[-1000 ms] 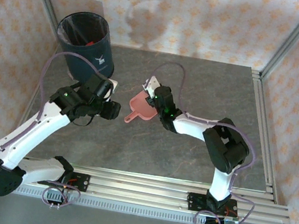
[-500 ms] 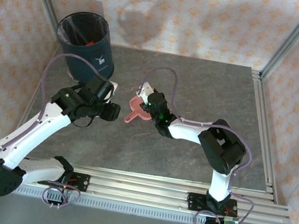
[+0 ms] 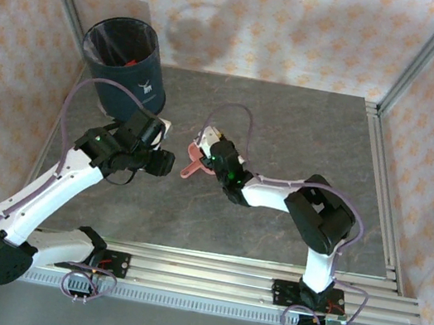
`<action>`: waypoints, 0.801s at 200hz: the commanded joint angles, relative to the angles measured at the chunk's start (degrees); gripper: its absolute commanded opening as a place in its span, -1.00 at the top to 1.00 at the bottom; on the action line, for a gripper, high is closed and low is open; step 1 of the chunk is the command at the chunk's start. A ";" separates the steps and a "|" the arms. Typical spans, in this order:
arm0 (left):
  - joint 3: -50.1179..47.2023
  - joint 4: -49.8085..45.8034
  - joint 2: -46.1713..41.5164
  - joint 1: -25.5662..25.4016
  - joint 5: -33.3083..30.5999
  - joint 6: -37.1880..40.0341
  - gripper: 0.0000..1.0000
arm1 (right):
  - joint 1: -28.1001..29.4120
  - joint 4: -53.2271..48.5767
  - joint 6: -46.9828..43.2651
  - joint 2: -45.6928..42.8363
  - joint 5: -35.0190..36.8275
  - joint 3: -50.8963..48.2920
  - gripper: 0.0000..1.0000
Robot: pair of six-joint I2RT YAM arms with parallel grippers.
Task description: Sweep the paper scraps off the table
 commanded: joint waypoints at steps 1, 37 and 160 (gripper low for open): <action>-0.40 0.82 0.31 0.47 -1.50 -0.52 -0.09 | 0.73 -0.86 2.97 0.41 1.04 -1.08 0.24; -0.85 1.13 0.32 0.60 -1.58 -0.42 -0.10 | 1.38 -1.04 5.07 0.16 1.04 -2.58 0.16; -1.99 1.67 0.49 0.68 -1.51 -0.16 -0.11 | 4.32 -1.83 9.36 -2.53 -0.20 -6.80 -0.14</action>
